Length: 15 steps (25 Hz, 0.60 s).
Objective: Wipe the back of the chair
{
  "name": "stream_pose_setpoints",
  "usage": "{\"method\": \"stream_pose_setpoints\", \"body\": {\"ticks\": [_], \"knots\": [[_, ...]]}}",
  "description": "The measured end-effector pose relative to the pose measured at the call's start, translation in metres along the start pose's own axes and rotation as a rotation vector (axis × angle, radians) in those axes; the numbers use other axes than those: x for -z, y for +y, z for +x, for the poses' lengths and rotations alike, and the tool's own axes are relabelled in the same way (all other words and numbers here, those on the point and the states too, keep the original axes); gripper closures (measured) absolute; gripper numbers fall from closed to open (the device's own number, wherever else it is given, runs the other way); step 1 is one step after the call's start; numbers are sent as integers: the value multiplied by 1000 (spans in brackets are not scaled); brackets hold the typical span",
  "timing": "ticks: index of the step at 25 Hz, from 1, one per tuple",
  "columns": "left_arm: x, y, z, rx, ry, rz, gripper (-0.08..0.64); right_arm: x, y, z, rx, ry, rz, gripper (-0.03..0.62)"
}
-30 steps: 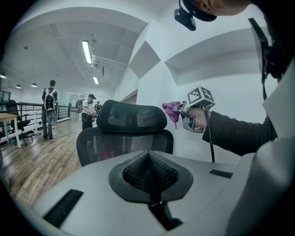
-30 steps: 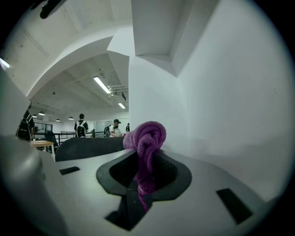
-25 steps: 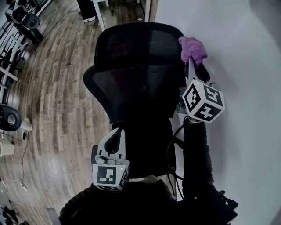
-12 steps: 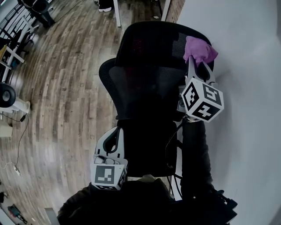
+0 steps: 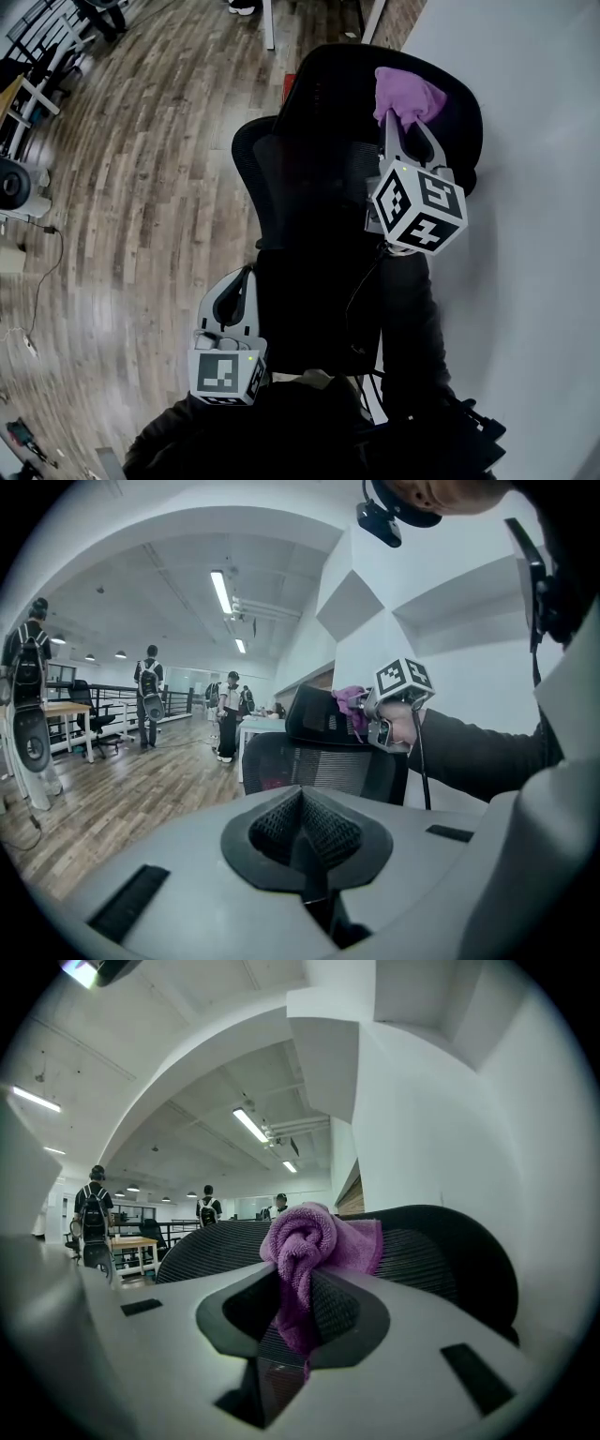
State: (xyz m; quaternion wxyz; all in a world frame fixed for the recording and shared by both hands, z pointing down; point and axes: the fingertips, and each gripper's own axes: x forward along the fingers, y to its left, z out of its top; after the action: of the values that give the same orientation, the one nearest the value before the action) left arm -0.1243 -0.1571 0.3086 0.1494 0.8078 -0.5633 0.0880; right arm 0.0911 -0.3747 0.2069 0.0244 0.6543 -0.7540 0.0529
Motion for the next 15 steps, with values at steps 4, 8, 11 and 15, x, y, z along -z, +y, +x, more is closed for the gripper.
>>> {"method": "stream_pose_setpoints", "body": {"ticks": [4,8,11,15], "knots": [[-3,16,-10,-37,-12,-11,556,0,30,9,-52,4,-1,512],[-13,32,-26,-86,-33,-49,555,-4,66,16,-110,9,-3,512],[-9,47,-40,-124,-41,-29,557,-6,93,18,-150,1,-5,512],[-8,64,-57,-170,-60,-28,556,-10,121,19,-182,-14,-2,511]]}}
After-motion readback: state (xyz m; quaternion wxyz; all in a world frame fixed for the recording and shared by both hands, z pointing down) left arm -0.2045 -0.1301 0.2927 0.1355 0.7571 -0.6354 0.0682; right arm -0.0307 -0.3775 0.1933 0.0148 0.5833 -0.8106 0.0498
